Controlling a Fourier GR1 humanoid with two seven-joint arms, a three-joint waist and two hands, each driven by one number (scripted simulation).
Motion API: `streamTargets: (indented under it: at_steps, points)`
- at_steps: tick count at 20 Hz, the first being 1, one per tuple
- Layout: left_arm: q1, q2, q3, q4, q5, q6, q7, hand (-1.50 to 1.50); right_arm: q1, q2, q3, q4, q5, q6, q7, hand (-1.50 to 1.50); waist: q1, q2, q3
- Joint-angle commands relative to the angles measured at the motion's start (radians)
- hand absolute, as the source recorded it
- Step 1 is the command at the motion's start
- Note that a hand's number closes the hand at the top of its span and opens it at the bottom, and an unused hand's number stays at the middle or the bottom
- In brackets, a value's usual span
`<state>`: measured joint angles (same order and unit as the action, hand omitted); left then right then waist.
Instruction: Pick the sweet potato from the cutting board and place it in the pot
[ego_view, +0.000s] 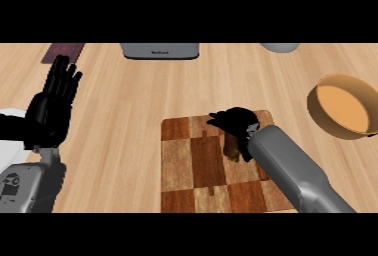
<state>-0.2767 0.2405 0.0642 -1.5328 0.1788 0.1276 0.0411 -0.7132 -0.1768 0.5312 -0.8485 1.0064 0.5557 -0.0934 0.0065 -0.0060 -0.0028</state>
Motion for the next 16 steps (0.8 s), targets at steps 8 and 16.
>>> streamTargets:
  at_steps: [8,16]
  points:
    - [-0.004,-0.021,0.004,-0.01,-0.008,0.006,0.006,0.0,0.072,0.068,0.081,0.034,0.085,-0.106,-0.145,1.5,0.001,0.007,0.003]
    - [-0.022,0.01,0.06,0.038,0.016,-0.037,-0.006,0.0,0.053,0.042,0.051,-0.101,0.173,-0.176,-0.103,1.5,-0.009,0.004,0.003]
